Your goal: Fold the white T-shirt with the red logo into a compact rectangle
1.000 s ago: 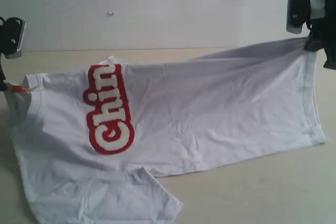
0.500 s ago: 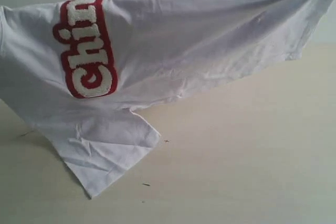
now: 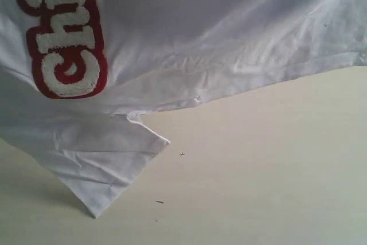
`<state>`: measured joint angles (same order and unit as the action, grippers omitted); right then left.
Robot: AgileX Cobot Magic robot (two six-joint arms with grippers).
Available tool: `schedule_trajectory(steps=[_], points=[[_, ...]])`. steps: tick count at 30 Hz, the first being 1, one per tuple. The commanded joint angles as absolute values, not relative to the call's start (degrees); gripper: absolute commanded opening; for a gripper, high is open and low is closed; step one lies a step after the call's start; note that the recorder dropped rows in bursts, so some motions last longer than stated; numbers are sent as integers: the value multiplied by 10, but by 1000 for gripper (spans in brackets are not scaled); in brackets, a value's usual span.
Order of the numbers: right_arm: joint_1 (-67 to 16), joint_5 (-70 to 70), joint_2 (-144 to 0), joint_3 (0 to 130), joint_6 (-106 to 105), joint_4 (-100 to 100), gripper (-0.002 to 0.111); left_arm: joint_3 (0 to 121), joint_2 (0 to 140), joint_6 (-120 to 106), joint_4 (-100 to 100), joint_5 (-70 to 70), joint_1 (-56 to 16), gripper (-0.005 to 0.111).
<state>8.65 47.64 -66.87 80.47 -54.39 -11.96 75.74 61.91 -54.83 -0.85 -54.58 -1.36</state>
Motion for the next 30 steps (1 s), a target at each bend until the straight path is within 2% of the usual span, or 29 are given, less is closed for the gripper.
schedule_trajectory(steps=[1, 7, 16, 22, 26, 30], points=[[87, 462, -628, 804, -526, -139, 0, 761, 582, -535, -10, -543, -12, 0], [87, 502, -585, 804, -471, -182, 0, 761, 546, -473, -10, -543, -12, 0], [87, 620, -550, 803, -378, -176, 0, 758, 499, -458, 16, -632, -12, 0], [87, 669, -549, 774, -230, -127, 0, 694, 494, -450, 6, -642, -12, 0], [87, 675, -585, 719, -156, -89, 0, 641, 537, -471, -10, -620, -12, 0], [87, 685, -733, 692, -149, -84, 0, 609, 657, -513, -31, -536, -12, 0]])
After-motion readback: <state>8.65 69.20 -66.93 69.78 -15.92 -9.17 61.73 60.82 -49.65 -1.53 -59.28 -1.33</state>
